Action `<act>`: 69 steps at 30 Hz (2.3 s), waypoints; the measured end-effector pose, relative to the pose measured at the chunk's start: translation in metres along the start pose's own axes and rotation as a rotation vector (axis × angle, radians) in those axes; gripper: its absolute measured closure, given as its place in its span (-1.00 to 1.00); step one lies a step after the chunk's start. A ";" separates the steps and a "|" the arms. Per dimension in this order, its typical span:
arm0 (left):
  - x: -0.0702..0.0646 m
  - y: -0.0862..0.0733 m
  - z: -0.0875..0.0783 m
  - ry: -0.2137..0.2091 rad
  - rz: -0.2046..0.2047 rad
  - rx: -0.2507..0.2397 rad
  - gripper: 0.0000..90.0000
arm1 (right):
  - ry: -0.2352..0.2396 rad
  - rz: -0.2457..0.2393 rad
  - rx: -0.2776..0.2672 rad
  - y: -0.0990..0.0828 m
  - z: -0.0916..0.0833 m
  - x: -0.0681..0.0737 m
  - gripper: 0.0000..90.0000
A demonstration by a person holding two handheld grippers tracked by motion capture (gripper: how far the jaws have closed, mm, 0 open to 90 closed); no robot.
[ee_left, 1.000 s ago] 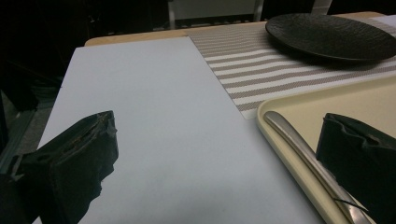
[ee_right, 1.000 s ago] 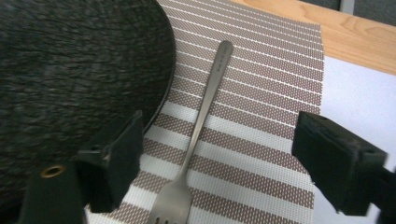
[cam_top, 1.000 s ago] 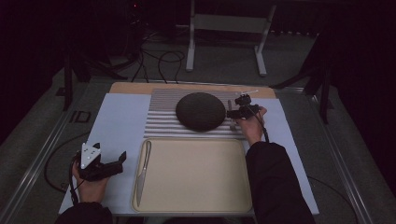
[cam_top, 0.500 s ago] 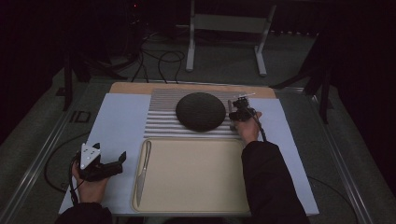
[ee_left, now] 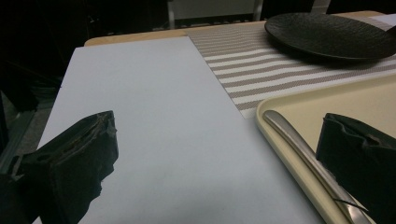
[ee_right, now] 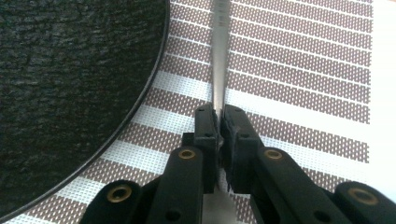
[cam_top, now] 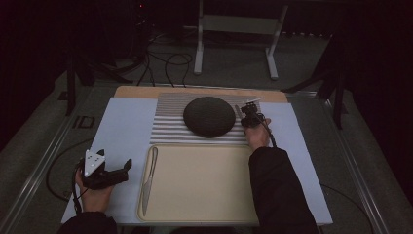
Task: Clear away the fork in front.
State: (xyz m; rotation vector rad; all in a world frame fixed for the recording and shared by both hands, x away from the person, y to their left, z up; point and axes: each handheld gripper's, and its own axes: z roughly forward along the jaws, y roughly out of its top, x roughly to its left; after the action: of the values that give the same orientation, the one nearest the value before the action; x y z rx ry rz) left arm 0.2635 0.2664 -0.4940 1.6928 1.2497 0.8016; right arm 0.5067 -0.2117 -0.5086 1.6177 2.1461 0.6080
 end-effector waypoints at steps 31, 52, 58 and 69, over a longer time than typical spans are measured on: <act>-0.001 0.000 0.002 0.003 0.015 0.013 -1.00 | 0.052 0.019 -0.078 -0.012 -0.027 -0.006 0.91; -0.002 -0.001 0.004 0.000 0.019 0.021 -1.00 | 0.087 0.018 -0.148 -0.013 -0.050 -0.013 0.91; -0.003 -0.001 0.004 0.000 0.021 0.027 -1.00 | 0.099 0.015 -0.163 -0.014 -0.055 -0.015 0.91; -0.003 -0.001 0.004 -0.002 0.023 0.029 -1.00 | 0.138 0.011 -0.194 -0.016 -0.067 -0.014 0.91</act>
State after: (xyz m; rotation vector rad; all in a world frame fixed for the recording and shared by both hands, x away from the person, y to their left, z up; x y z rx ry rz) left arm 0.2660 0.2626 -0.4969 1.7340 1.2482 0.7993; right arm 0.4616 -0.2364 -0.4613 1.5238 2.0991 0.9255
